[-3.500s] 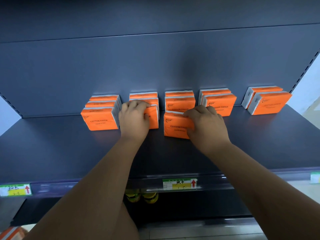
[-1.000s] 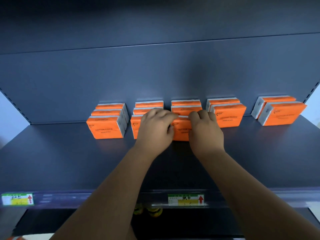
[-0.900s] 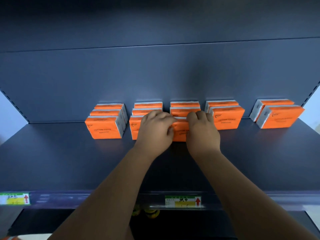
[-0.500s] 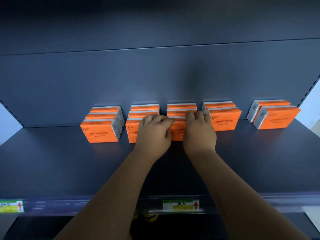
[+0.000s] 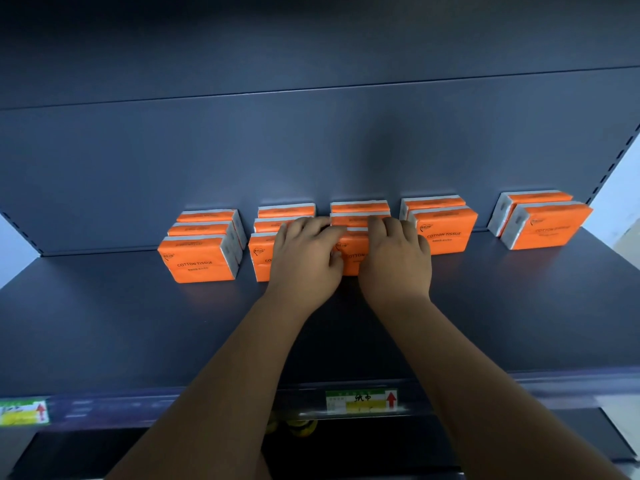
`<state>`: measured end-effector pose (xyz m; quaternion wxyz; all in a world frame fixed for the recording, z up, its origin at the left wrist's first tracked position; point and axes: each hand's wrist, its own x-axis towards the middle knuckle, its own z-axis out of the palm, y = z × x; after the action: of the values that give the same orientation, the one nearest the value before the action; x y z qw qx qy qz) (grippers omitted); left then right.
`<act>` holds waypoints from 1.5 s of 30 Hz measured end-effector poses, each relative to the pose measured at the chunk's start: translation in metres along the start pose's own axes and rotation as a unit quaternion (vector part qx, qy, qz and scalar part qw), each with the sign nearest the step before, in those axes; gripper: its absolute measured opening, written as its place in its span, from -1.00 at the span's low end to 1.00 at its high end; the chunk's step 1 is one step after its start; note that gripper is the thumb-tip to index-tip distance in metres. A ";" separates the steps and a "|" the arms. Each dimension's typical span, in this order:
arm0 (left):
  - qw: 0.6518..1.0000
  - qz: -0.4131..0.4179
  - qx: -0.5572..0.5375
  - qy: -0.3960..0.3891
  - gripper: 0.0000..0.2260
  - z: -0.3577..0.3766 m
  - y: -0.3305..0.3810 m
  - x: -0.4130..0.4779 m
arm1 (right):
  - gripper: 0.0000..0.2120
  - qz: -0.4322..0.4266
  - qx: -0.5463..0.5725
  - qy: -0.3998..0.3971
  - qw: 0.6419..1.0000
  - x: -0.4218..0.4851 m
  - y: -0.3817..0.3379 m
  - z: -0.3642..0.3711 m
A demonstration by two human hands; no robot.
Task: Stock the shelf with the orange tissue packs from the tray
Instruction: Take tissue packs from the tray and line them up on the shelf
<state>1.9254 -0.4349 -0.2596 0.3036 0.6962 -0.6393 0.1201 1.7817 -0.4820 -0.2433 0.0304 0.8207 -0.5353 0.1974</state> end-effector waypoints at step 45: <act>0.933 -0.252 0.235 0.102 -0.44 -0.235 0.001 -0.239 | -0.40 -0.239 0.201 0.056 0.948 -0.195 -0.175 -0.086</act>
<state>1.9400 -0.1042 -0.2072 0.2150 0.8700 -0.3618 0.2568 1.8446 -0.2160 -0.2050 -0.0591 0.9014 -0.2702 0.3330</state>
